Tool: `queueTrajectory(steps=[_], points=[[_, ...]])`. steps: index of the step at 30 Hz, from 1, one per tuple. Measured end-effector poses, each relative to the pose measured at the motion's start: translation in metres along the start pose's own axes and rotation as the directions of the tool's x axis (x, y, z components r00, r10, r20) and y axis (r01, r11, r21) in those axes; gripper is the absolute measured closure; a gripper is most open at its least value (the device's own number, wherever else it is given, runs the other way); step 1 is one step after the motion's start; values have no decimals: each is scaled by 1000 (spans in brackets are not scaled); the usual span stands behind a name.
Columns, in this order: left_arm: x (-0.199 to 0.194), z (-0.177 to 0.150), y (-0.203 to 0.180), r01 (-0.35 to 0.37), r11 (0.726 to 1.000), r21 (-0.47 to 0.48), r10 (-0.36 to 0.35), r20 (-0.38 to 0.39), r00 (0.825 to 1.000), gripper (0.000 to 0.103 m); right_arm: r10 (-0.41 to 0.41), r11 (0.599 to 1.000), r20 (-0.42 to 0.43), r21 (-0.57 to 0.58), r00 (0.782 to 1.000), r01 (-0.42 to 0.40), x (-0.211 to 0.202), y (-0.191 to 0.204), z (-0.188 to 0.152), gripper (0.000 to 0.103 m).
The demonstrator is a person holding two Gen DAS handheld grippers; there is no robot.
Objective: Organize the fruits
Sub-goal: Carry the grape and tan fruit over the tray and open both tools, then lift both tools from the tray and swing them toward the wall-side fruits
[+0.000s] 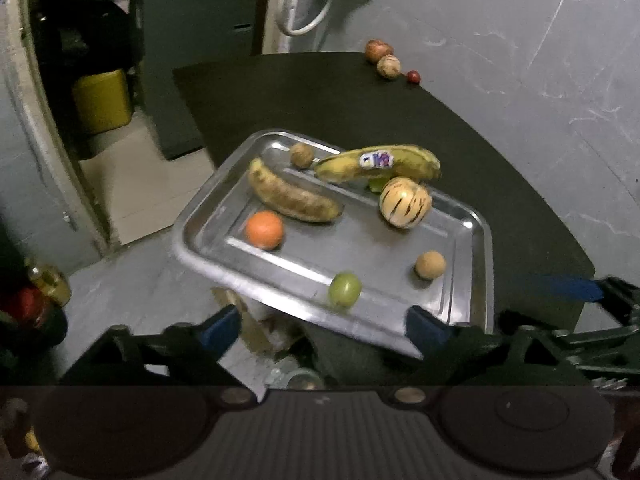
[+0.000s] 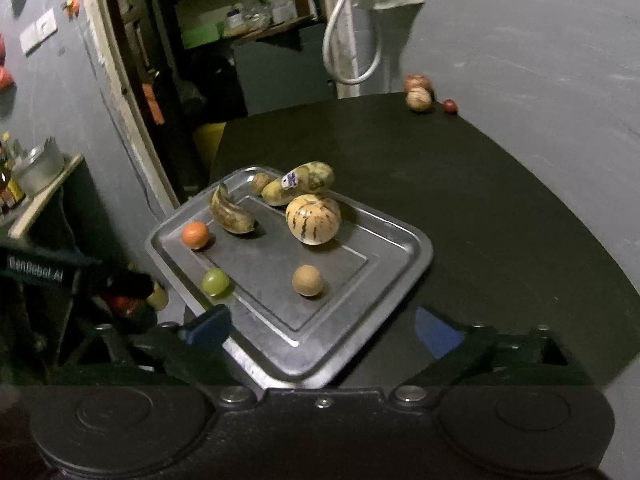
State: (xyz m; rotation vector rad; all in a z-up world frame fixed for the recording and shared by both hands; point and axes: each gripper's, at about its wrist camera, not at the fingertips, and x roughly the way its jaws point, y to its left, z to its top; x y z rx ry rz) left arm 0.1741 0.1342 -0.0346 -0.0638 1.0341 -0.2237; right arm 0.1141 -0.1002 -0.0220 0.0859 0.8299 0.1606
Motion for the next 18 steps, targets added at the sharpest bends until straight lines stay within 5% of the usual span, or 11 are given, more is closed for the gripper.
queueTrajectory(steps=[18], points=[[-38, -23, -13, -189, 972, 142, 194, -25, 981, 1, -86, 976, -102, 192, 991, 105, -35, -21, -29, 1]])
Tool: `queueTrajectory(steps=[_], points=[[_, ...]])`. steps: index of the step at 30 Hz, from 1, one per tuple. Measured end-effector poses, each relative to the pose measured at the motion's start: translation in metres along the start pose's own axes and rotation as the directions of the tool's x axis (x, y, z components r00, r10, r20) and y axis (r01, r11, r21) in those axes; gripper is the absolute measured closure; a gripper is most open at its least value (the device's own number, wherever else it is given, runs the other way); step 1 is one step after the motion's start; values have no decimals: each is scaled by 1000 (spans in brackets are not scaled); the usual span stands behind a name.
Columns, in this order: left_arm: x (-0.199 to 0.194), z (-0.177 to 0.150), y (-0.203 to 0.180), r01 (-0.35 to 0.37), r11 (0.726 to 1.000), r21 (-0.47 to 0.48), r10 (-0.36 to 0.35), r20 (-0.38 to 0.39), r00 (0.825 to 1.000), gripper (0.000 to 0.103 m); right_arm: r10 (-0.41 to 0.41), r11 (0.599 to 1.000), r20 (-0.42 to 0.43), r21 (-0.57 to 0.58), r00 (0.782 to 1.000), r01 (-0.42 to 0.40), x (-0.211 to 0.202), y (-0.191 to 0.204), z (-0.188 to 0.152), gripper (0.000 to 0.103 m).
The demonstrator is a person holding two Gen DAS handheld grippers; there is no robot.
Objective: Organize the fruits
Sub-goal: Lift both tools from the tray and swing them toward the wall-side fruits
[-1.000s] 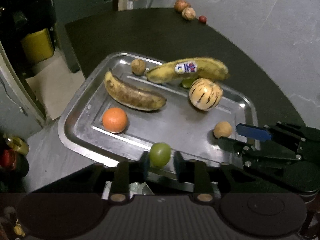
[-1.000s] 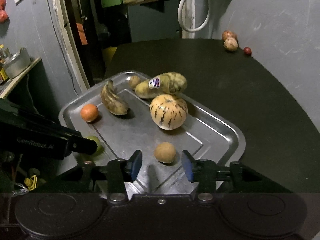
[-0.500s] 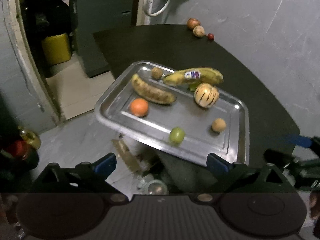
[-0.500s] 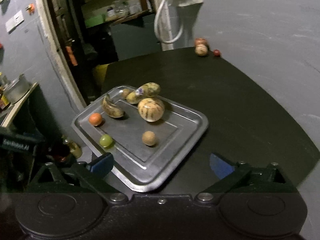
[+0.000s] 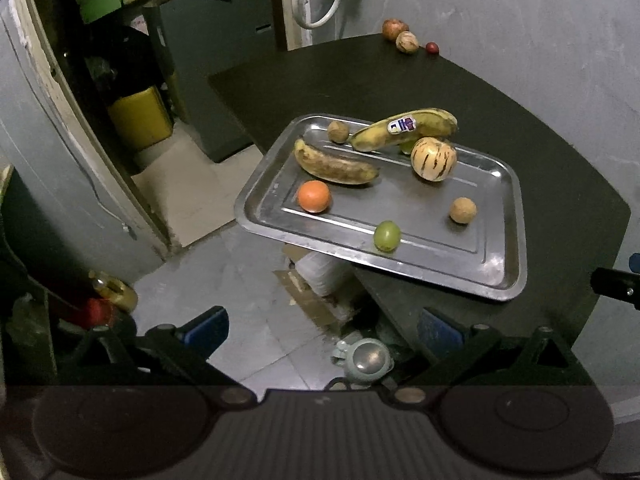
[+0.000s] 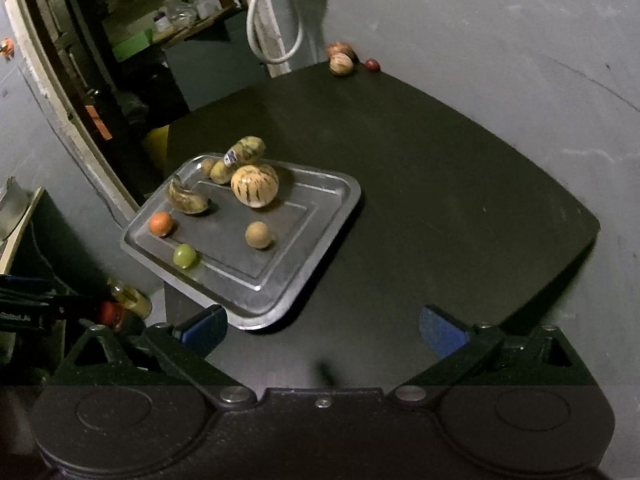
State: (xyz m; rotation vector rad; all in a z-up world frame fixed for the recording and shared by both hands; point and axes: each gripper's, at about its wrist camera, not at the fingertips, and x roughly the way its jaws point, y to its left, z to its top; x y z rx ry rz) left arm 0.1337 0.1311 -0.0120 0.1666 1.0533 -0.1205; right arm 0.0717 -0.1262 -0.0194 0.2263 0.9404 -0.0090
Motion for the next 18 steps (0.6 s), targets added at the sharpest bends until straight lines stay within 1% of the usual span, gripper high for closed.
queueTrajectory(steps=[3, 6, 9, 11, 12, 14, 15, 18], points=[[-3, 1, -2, -20, 999, 29, 21, -8, 1000, 1, -12, 1000, -16, 23, 1000, 12, -2, -5, -6, 1], [-5, 3, -1, -29, 998, 53, 30, -22, 999, 1, -45, 998, -25, 51, 999, 46, -7, -13, -9, 1], [-9, 7, 0, -27, 998, 62, 29, -35, 999, 1, -65, 995, -5, 79, 998, 66, -22, -23, -4, 1], [-13, 12, 3, -13, 998, 56, 16, -40, 999, 1, -70, 995, 37, 72, 997, 67, -38, -29, 4, 1], [-15, 15, 6, 5, 999, 48, -2, -46, 999, 1, -73, 996, 80, 57, 994, 69, -49, -32, 10, 1], [-19, 25, 12, 63, 998, 29, -61, -68, 996, 1, -82, 997, 160, 16, 984, 80, -71, -37, 26, 1], [-22, 31, 15, 85, 996, 21, -83, -70, 994, 1, -88, 996, 204, -9, 975, 91, -84, -39, 35, 1], [-34, 55, 24, 95, 995, 22, -94, -43, 995, 1, -89, 992, 335, -56, 938, 114, -116, -45, 63, 1]])
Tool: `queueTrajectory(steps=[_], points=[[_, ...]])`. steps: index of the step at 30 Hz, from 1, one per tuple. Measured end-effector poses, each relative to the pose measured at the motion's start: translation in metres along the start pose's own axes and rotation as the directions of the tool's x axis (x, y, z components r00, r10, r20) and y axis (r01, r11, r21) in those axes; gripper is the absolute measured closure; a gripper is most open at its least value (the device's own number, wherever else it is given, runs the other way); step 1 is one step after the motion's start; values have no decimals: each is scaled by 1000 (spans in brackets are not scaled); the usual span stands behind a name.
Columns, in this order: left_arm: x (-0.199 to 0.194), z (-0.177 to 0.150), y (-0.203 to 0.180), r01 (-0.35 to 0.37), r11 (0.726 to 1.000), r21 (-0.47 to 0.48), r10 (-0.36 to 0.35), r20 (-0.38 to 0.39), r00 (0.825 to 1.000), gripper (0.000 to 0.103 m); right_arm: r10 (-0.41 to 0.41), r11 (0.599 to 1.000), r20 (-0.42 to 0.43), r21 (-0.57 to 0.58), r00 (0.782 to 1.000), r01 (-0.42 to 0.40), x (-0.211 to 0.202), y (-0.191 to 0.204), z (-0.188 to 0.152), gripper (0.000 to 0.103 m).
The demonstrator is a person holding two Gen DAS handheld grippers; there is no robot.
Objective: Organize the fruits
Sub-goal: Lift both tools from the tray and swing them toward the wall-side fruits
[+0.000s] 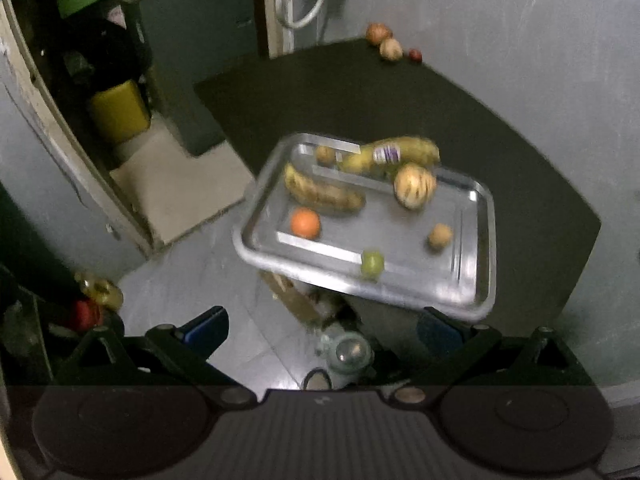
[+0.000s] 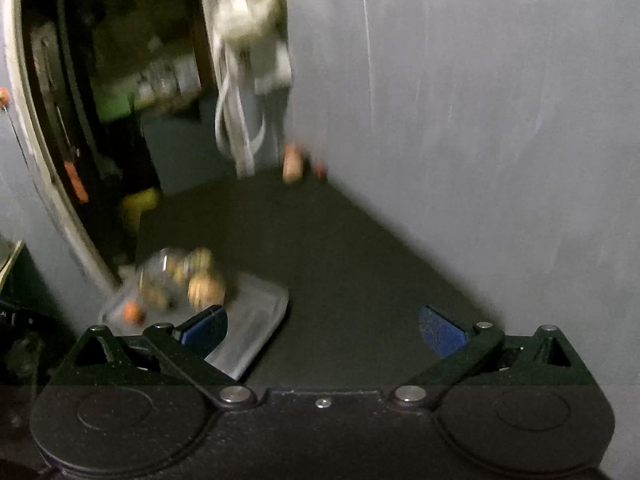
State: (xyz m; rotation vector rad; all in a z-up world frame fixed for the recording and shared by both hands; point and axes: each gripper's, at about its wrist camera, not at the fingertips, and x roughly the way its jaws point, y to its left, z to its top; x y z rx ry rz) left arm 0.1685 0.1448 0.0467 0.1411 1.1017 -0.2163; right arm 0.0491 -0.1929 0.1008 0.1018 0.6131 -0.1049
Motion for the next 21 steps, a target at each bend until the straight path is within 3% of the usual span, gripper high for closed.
queueTrajectory(steps=[4, 11, 16, 18, 21], points=[[-20, 41, 9, 10, 1000, 25, -12, 67, 998, 1, 12, 1000, 128, -25, 992, -9, -13, -10, 43, 1], [-47, 142, 24, 4, 990, 144, -30, 180, 983, 1, 67, 990, 190, -135, 979, -42, -11, 1, 152, 1], [-33, 224, 25, 5, 963, 271, -82, 276, 958, 1, 68, 998, 140, 0, 988, -68, 43, 23, 239, 1], [-13, 254, 22, 33, 944, 327, -135, 294, 946, 1, 76, 990, 101, 107, 992, -87, 85, 30, 258, 1], [33, 298, 17, 84, 900, 428, -231, 304, 924, 1, 40, 963, 26, 267, 999, -45, 162, 38, 266, 1]])
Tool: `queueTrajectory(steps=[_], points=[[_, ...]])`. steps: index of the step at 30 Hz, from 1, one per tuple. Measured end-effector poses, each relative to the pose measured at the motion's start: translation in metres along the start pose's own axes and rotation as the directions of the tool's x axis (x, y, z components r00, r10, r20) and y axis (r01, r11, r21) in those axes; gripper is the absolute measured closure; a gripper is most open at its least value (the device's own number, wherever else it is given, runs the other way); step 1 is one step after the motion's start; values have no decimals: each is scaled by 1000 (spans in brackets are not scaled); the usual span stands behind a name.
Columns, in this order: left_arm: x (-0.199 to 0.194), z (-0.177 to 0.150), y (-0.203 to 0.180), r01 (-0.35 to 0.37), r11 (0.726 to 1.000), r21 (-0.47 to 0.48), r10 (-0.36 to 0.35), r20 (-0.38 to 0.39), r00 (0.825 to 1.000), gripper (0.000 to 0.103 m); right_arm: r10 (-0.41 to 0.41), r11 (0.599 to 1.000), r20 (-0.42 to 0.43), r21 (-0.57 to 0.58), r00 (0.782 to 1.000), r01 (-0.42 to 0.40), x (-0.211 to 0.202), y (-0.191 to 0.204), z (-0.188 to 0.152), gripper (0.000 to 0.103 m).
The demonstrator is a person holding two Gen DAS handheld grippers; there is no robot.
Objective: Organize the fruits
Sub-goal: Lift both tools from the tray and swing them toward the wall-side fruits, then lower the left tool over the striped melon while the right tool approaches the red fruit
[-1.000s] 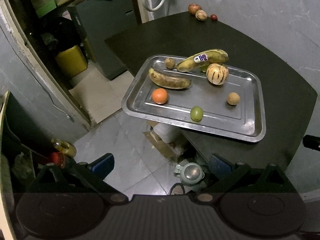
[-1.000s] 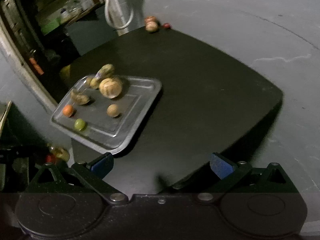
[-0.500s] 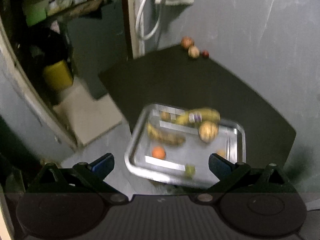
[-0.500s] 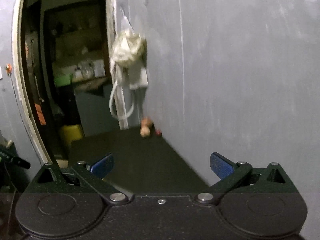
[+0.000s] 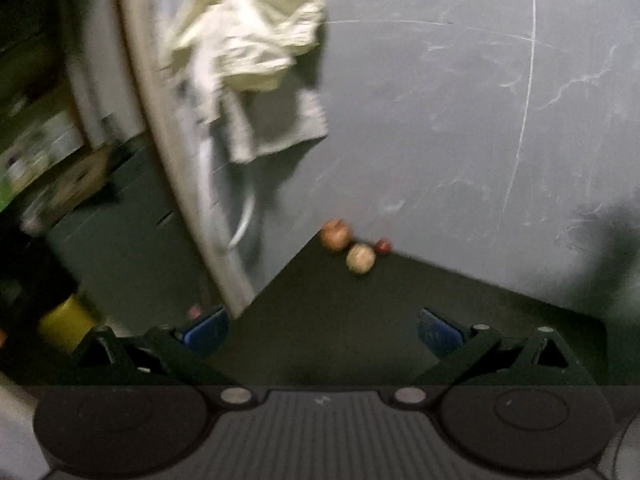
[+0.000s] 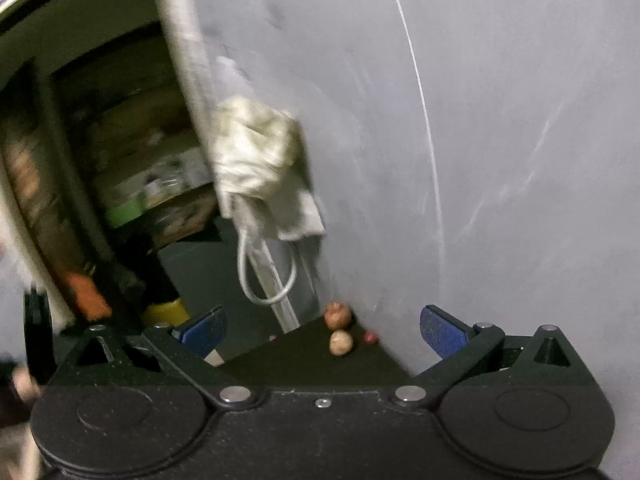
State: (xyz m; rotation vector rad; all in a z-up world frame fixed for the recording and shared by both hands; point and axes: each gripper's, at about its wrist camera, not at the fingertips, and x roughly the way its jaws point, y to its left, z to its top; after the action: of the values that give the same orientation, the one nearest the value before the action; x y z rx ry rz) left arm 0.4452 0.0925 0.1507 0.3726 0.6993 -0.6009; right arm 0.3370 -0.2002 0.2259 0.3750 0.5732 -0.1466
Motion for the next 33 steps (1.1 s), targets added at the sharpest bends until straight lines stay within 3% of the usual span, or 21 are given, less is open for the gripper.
queueTrajectory(steps=[3, 7, 15, 18, 23, 29, 33], points=[[71, 6, 13, 86, 991, 103, -90, 31, 995, 1, -101, 990, -60, 91, 993, 106, 85, -1, -14, 1], [159, 6, 23, 156, 961, 227, -167, 31, 986, 1, -160, 956, -104, 231, 982, 181, 167, -11, -42, 1], [276, -17, 11, 227, 902, 367, -274, 80, 959, 1, -175, 856, -166, 461, 971, 233, 300, -57, -94, 16], [305, -25, 1, 253, 875, 414, -315, 89, 945, 1, -171, 820, -183, 519, 968, 243, 333, -68, -108, 20], [350, -26, -7, 289, 869, 402, -344, 69, 937, 6, -167, 785, -190, 569, 968, 247, 373, -82, -117, 27], [387, -19, -5, 320, 865, 387, -367, 53, 929, 15, -173, 778, -192, 575, 966, 254, 400, -90, -116, 40], [403, -15, -3, 350, 865, 358, -391, 45, 919, 23, -169, 770, -196, 586, 966, 254, 413, -92, -116, 43]])
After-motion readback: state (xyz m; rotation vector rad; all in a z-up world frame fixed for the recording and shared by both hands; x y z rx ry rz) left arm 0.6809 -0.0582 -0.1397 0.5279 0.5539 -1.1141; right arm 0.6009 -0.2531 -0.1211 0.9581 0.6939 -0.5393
